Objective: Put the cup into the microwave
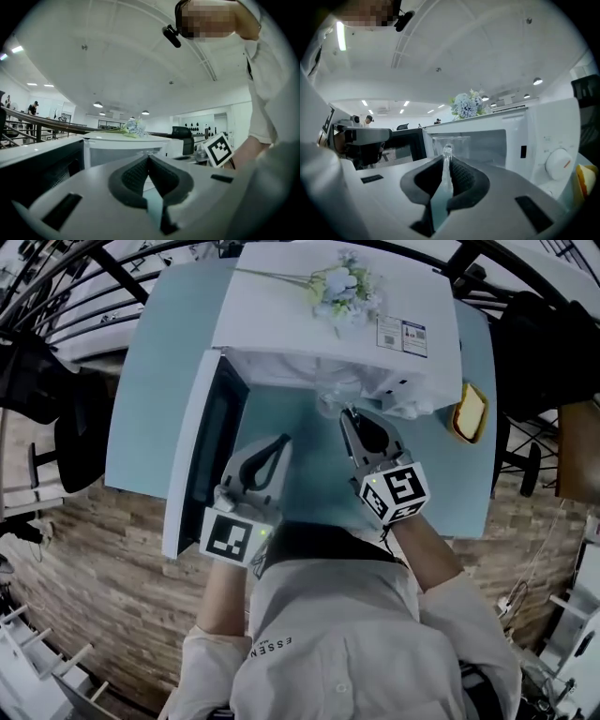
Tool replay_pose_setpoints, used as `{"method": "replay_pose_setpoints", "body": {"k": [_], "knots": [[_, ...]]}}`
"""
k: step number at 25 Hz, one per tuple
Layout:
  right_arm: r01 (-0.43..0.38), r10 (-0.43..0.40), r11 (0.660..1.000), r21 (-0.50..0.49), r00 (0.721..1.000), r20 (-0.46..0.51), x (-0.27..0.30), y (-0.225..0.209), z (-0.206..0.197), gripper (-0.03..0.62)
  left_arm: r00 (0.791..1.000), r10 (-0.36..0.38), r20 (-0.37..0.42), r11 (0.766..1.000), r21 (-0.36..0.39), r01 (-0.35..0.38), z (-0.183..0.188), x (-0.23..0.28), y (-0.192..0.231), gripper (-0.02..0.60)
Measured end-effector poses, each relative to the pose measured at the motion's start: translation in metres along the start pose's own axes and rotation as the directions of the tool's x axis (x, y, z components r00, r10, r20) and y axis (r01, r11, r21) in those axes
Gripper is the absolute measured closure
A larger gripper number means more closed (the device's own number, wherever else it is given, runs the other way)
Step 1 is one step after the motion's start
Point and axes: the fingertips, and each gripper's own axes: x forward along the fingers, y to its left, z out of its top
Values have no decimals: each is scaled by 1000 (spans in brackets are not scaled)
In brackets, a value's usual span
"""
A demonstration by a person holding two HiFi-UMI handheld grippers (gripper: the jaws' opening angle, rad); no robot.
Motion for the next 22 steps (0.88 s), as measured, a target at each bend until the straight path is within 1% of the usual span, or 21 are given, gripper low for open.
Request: {"method": "replay_pose_setpoints", "body": {"k": [4, 7, 11, 17, 22], "knots": [[5, -5, 1000, 2, 1000, -1, 29, -15, -9, 553, 999, 32, -2, 999, -23, -32, -12, 10, 13, 581], [6, -6, 1000, 2, 1000, 0, 50, -25, -15, 553, 998, 60, -8, 998, -8, -60, -16, 15, 19, 581], [20, -20, 1000, 0, 1000, 4, 70, -37, -19, 551, 997, 71, -13, 997, 31, -70, -17, 24, 24, 581], [36, -35, 999, -23, 999, 13, 93, -50, -30, 553, 992, 111, -54, 994, 24, -110, -31, 27, 36, 581], [51, -50, 998, -32, 998, 28, 104, -59, -35, 553, 989, 130, -67, 991, 20, -129, -37, 27, 43, 581]]}}
